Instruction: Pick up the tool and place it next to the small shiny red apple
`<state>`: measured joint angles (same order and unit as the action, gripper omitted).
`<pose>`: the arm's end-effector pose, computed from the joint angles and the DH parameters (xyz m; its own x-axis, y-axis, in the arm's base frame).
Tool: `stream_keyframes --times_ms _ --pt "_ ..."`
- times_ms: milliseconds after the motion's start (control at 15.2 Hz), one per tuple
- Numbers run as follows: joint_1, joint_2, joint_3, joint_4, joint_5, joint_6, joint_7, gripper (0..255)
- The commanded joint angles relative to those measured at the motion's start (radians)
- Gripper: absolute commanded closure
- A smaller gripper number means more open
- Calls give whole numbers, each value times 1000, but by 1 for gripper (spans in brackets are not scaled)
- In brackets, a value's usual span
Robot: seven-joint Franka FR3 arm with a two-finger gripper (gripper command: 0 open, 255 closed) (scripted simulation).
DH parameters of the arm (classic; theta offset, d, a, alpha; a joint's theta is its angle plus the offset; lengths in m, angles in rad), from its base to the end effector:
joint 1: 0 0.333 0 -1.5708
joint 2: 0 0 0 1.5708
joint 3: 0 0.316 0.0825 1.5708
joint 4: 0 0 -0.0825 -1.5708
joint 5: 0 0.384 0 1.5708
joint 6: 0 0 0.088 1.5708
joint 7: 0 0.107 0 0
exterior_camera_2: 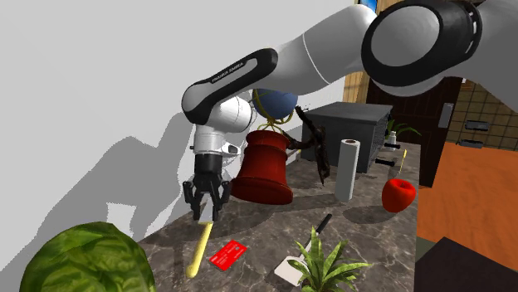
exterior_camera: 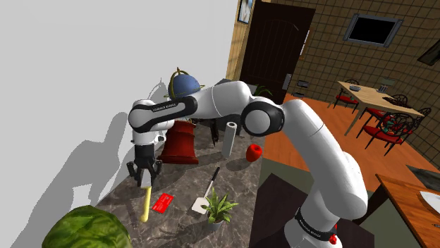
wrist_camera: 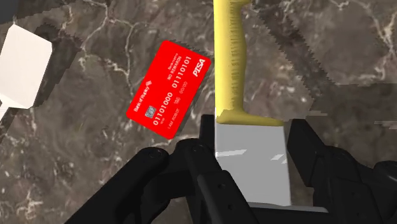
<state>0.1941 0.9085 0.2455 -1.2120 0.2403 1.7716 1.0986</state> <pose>0.6622 0.2853 0.2203 0.5754 -0.6492 -0.4975 -0.6941 -0.7093 0.1229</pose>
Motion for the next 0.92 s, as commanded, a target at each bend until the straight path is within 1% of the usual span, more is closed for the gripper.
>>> stream_keyframes --times_ms 0,858 --pt "-1 -12 1 7 1 -17 6 255" --pt "-8 -90 11 46 7 -128 44 255"
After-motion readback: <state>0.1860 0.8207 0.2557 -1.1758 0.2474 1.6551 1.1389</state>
